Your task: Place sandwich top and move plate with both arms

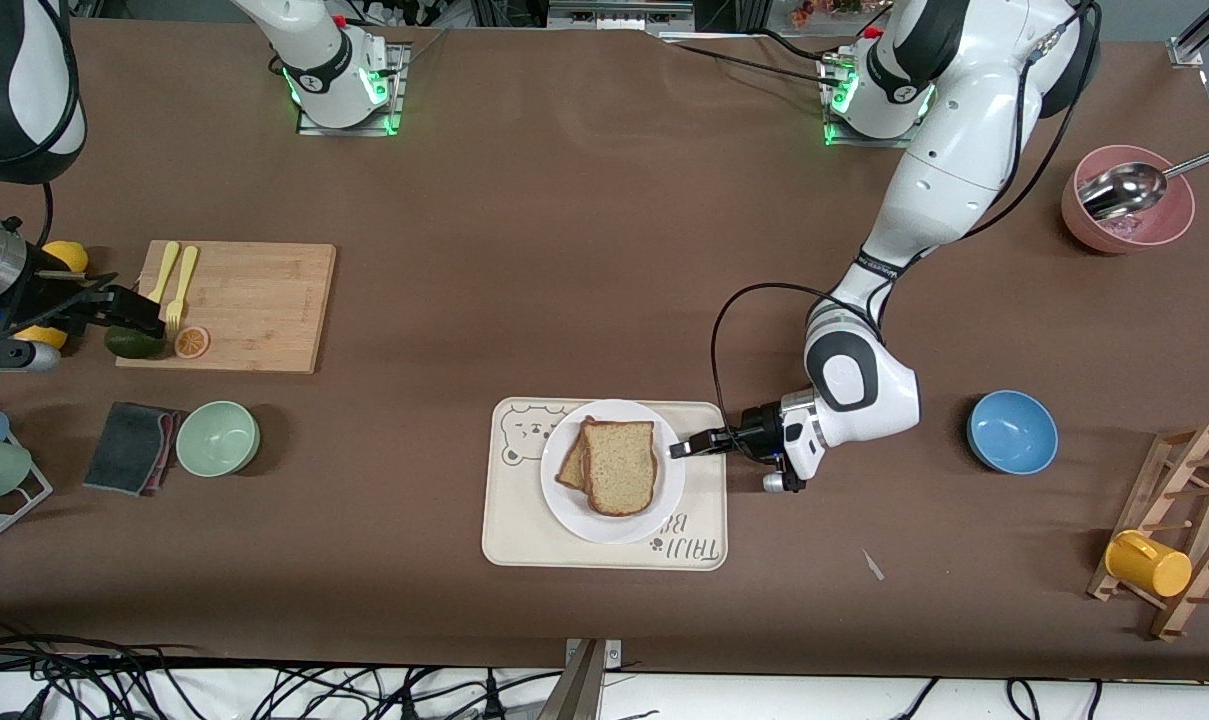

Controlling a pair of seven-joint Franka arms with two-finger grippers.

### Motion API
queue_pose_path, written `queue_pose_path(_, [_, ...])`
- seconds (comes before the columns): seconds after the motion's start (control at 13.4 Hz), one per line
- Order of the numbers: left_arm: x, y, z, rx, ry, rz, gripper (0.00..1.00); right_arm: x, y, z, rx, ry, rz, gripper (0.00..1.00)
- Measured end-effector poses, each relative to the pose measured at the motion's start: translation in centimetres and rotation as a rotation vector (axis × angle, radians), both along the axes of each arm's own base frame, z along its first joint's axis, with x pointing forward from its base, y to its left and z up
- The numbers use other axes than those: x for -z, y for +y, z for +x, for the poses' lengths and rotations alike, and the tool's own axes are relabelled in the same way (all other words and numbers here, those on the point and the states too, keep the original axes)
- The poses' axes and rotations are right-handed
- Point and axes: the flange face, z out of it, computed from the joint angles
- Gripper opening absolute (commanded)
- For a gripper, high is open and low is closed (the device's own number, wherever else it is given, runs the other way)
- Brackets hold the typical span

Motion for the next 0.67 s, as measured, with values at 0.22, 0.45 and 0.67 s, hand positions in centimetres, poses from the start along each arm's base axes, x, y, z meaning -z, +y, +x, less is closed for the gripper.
queue_pose_path(0.22, [-0.06,-0.19,-0.02,-0.001,-0.002,0.001,0.32,0.00,0.00,0.01,0.000,-0.001,0.000,1.00])
queue_pose_path(0.45, [-0.14,-0.19,0.05,-0.001,-0.004,0.001,0.32,-0.01,0.00,0.01,0.000,-0.001,0.000,1.00])
queue_pose_path(0.67, [-0.14,-0.02,0.12,-0.002,-0.005,0.003,0.34,-0.01,-0.01,0.01,0.000,-0.001,0.000,1.00])
